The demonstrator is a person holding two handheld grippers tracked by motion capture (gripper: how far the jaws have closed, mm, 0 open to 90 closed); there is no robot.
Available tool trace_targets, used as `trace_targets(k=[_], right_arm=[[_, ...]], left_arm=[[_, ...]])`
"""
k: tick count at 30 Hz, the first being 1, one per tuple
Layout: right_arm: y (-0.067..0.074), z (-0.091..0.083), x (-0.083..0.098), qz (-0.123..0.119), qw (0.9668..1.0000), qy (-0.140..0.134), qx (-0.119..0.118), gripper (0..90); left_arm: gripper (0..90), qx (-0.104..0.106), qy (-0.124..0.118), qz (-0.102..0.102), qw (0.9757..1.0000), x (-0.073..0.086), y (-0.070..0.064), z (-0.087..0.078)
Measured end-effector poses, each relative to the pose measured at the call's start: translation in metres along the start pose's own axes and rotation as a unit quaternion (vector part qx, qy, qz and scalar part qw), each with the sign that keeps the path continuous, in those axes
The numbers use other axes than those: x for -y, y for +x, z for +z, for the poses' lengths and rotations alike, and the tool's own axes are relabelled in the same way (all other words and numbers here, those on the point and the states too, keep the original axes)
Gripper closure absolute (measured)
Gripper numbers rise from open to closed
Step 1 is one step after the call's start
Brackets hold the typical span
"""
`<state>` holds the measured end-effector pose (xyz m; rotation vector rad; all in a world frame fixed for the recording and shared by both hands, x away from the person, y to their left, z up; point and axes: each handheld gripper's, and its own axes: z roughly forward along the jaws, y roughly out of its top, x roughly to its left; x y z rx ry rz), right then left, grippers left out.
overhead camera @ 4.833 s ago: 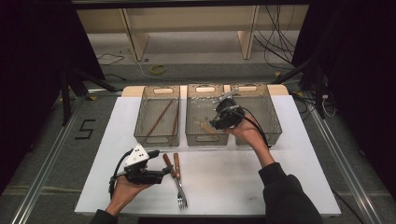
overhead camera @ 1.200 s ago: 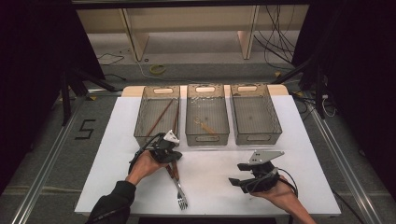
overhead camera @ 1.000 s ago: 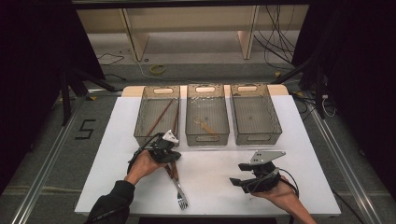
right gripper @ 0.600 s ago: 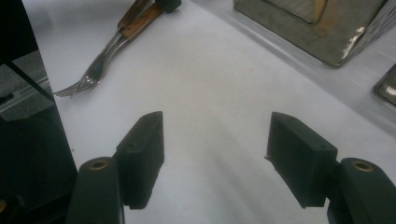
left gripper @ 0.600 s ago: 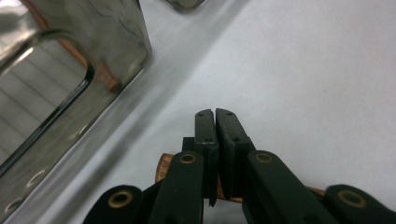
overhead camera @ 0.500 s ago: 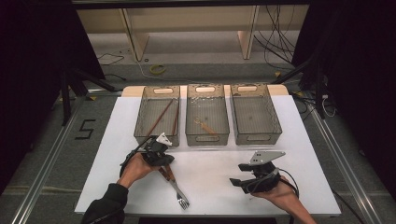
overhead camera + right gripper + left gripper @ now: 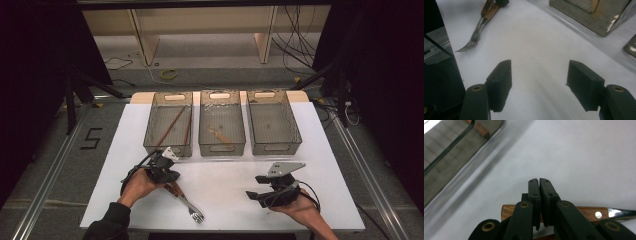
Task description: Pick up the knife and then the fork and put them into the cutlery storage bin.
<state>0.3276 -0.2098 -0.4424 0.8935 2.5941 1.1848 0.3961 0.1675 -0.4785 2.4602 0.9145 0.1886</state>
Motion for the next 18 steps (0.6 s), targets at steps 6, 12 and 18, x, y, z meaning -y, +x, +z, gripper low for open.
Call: trace_targets(k=[6,12,18], right_arm=[[0.001,0.000,0.000,-0.002,1.0000,0.002,-0.001,37.2],[0.001,0.000,0.000,-0.002,1.0000,0.002,0.000,37.3],[0.002,0.000,0.000,-0.002,1.0000,0.002,0.001,37.3]], left_arm=[[86.5,-0.006,0.008,-0.007,0.9999,0.013,-0.004,-0.008],[86.5,-0.008,0.017,-0.010,0.9998,0.022,-0.008,-0.014],[86.3,-0.006,0.023,-0.017,0.9996,0.031,-0.010,-0.019]])
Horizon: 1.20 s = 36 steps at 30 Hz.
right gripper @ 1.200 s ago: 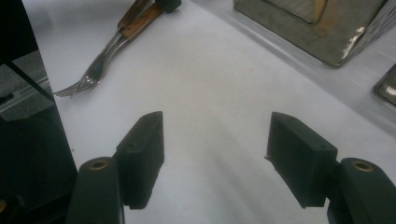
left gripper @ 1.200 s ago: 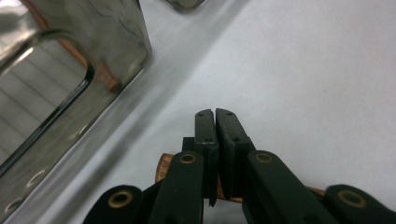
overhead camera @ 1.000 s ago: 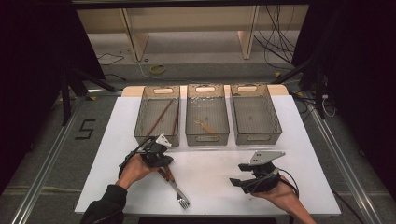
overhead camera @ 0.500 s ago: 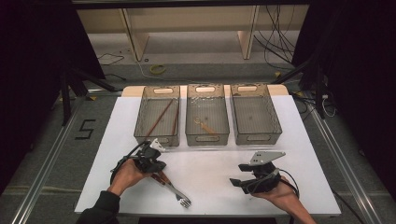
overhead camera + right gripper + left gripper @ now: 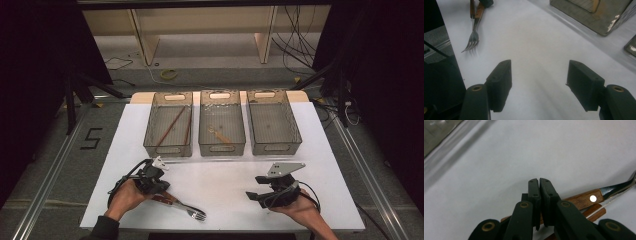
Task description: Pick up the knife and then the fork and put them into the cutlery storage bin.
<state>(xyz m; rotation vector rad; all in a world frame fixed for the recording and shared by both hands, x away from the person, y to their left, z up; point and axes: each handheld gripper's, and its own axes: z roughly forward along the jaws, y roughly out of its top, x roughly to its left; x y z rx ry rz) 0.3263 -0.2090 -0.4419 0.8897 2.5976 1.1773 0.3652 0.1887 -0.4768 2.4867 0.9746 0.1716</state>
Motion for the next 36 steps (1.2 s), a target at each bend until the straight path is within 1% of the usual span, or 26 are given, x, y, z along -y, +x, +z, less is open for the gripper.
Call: trace_targets(k=[3,7,13,16,18,21,23,24,26,30,35,36], right_arm=[[0.000,0.000,0.000,0.000,1.0000,0.000,0.000,37.3],[0.000,0.000,0.000,-0.002,1.0000,0.002,0.000,37.3],[0.000,0.000,0.000,-0.001,1.0000,0.000,0.001,37.2],[0.000,0.000,0.000,-0.001,1.0000,0.000,0.001,37.2],[0.000,-0.001,0.000,-0.001,1.0000,0.000,0.001,37.2],[0.000,-0.001,0.000,0.000,1.0000,0.000,0.001,37.3],[0.000,-0.001,0.000,-0.001,1.0000,0.000,0.001,37.2],[0.000,-0.001,0.000,-0.001,1.0000,0.000,0.001,37.2],[0.000,-0.001,0.000,-0.001,1.0000,0.000,0.000,37.2],[0.000,0.000,0.000,-0.001,1.0000,0.001,0.000,37.2],[0.000,-0.001,0.000,-0.001,1.0000,0.000,0.000,37.2],[0.000,-0.001,0.000,-0.001,1.0000,0.000,0.000,37.2]], left_arm=[[86.2,0.000,0.002,-0.002,1.0000,0.004,-0.002,-0.002],[85.8,0.000,0.004,0.001,1.0000,0.005,-0.003,-0.005],[85.2,-0.003,0.001,0.004,1.0000,0.005,-0.004,-0.006],[82.7,-0.010,-0.006,0.005,0.9999,0.004,-0.004,-0.012],[79.2,-0.010,-0.011,0.008,0.9999,0.004,-0.004,-0.018],[67.3,-0.006,-0.004,0.018,0.9998,0.005,-0.003,-0.027],[59.4,-0.010,-0.003,0.029,0.9995,0.006,-0.003,-0.032],[56.6,-0.007,-0.005,0.027,0.9996,0.006,-0.002,-0.034],[52.2,0.000,0.001,0.034,0.9994,0.007,-0.002,-0.037],[43.0,0.004,0.015,0.047,0.9988,0.009,-0.003,-0.042],[35.1,0.014,0.025,0.053,0.9982,0.011,-0.005,-0.044],[33.6,0.017,0.030,0.056,0.9979,0.012,-0.004,-0.043]])
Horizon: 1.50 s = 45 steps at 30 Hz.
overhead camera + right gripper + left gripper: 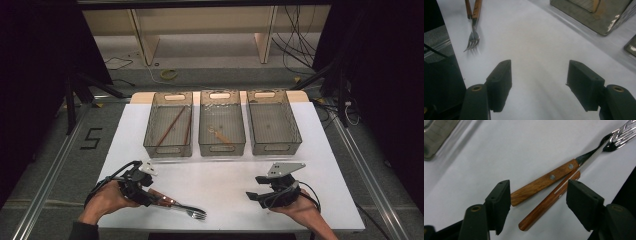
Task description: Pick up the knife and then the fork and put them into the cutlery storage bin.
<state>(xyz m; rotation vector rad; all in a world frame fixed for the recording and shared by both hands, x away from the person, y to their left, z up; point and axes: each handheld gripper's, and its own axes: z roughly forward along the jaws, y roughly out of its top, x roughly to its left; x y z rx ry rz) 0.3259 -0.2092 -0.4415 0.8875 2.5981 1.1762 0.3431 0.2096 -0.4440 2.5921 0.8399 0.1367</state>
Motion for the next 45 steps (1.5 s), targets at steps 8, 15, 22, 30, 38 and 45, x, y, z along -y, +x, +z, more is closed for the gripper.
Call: trace_targets(k=[8,15,22,30,38,45], right_arm=[[0.000,0.000,0.000,0.000,1.0000,0.000,0.001,37.2],[0.000,0.000,0.000,0.000,1.0000,0.001,0.000,37.2],[0.000,0.000,0.000,0.000,1.0000,0.001,0.000,37.2],[0.000,0.001,0.000,-0.001,1.0000,0.003,-0.001,37.2],[0.000,0.001,0.000,-0.002,1.0000,0.006,-0.001,37.2],[0.000,0.002,0.000,-0.002,1.0000,0.008,-0.002,37.2]], left_arm=[[28.3,0.005,0.024,0.007,0.9997,0.006,-0.001,0.008],[28.7,0.002,0.049,0.015,0.9987,0.010,-0.005,0.015],[38.7,-0.006,0.069,0.032,0.9971,0.013,-0.004,0.020],[53.6,-0.003,0.087,0.063,0.9942,0.013,-0.008,0.023],[63.5,0.006,0.086,0.100,0.9912,0.013,-0.013,0.023],[70.6,0.012,0.089,0.128,0.9877,0.013,-0.015,0.022]])
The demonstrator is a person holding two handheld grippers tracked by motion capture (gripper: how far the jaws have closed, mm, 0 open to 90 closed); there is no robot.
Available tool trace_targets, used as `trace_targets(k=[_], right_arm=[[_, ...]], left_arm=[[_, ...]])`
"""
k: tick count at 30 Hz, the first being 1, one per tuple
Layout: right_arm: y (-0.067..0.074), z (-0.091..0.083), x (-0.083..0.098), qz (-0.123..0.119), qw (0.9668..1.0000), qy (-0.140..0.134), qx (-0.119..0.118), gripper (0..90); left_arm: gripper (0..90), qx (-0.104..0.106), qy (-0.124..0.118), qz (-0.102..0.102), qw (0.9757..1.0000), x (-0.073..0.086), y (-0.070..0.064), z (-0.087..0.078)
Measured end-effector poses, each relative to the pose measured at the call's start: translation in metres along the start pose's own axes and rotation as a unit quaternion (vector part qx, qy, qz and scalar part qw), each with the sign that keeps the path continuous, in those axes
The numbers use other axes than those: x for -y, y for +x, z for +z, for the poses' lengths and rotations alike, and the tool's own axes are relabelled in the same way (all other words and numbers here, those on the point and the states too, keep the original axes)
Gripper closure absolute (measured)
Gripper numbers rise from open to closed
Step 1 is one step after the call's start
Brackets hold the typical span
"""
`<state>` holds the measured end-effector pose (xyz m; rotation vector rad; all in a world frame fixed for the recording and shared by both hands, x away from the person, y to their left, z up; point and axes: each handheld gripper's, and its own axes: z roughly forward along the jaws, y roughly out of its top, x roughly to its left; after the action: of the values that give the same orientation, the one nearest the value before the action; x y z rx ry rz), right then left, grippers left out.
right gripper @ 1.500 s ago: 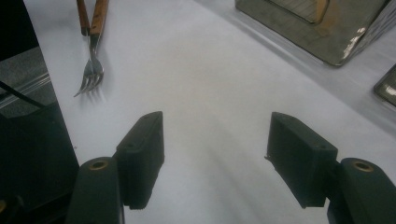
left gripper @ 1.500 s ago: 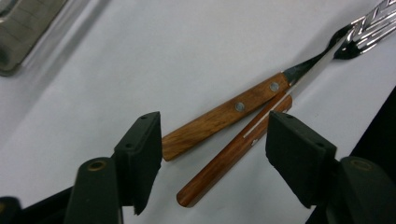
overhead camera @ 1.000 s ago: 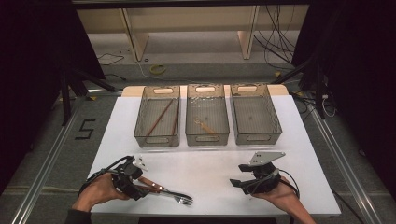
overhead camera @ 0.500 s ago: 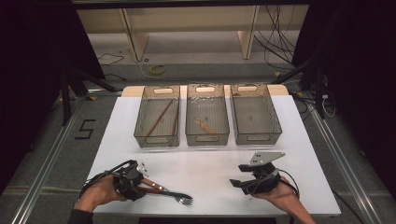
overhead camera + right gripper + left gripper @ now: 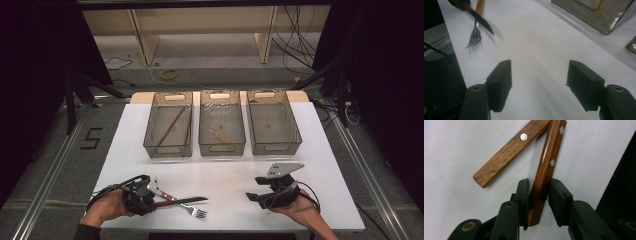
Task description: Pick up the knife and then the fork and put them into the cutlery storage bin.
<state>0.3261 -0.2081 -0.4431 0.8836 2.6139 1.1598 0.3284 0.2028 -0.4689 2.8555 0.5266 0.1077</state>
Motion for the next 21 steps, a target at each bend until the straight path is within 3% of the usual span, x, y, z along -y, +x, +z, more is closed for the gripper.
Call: trace_targets(k=[6,14,18,21], right_arm=[[0.000,0.000,0.000,0.000,1.0000,0.001,-0.001,37.2],[0.000,-0.001,0.000,-0.001,1.0000,-0.002,-0.001,37.2],[0.001,-0.002,-0.002,-0.002,1.0000,-0.007,-0.004,37.2],[0.003,-0.004,-0.005,-0.006,0.9999,-0.013,-0.007,37.2]], left_arm=[[74.8,0.003,-0.008,0.010,0.9999,0.000,-0.001,0.000],[75.9,-0.013,-0.031,-0.008,0.9994,-0.003,0.001,-0.003],[76.0,-0.012,-0.050,-0.003,0.9986,-0.009,-0.004,-0.009],[76.0,-0.012,-0.059,0.011,0.9981,-0.017,-0.008,-0.011]])
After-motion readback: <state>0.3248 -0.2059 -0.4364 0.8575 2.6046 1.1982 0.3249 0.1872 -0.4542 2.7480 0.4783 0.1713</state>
